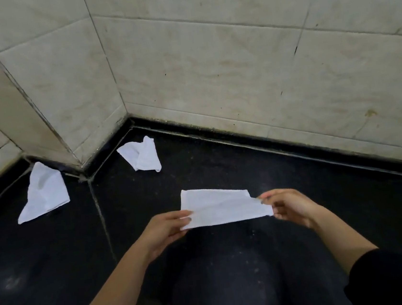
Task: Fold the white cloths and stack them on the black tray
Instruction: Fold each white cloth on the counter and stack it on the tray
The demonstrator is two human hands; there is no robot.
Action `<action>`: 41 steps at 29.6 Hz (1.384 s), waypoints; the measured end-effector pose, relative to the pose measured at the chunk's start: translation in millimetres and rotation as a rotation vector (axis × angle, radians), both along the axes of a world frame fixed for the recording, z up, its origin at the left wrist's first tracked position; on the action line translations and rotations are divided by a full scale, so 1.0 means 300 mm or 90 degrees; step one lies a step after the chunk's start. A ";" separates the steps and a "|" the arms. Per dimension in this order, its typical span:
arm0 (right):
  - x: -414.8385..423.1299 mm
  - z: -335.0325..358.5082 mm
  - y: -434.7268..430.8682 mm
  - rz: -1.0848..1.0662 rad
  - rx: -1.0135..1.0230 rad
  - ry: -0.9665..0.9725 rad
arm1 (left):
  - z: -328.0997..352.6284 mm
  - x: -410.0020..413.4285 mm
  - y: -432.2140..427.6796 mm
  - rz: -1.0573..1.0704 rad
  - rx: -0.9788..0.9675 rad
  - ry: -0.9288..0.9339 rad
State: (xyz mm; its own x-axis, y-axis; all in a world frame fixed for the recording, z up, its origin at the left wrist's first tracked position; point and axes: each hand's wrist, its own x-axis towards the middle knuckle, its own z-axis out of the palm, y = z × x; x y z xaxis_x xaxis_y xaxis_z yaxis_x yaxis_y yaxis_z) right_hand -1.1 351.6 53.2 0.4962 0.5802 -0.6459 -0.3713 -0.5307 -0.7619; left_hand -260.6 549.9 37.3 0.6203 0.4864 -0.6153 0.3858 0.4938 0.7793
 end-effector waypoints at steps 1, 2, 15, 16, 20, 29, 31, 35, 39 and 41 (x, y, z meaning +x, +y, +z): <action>-0.017 -0.030 -0.019 0.020 -0.035 0.000 | -0.029 -0.014 -0.019 -0.018 -0.015 0.037; -0.031 -0.057 -0.034 0.040 -0.061 -0.005 | -0.049 -0.027 -0.037 -0.035 -0.025 0.071; -0.124 -0.233 -0.156 0.040 -0.096 0.095 | -0.171 -0.106 -0.101 -0.076 -0.071 0.189; -0.120 -0.229 -0.154 0.024 -0.086 0.107 | -0.171 -0.102 -0.097 -0.054 -0.080 0.179; -0.100 -0.215 -0.132 -0.054 -0.059 0.159 | -0.157 -0.080 -0.074 0.007 -0.146 0.150; -0.059 -0.216 -0.066 -0.066 -0.019 0.084 | -0.120 0.010 -0.017 0.036 -0.096 0.107; -0.053 -0.228 -0.049 -0.052 -0.034 0.030 | -0.119 0.033 -0.008 0.026 -0.048 0.117; -0.024 -0.248 -0.006 -0.045 -0.077 -0.097 | -0.133 0.074 0.022 0.033 -0.016 0.122; 0.018 -0.270 0.040 -0.008 -0.102 -0.175 | -0.151 0.119 0.059 0.043 0.022 0.135; 0.033 -0.281 0.060 0.016 -0.113 -0.202 | -0.169 0.143 0.078 0.064 0.038 0.157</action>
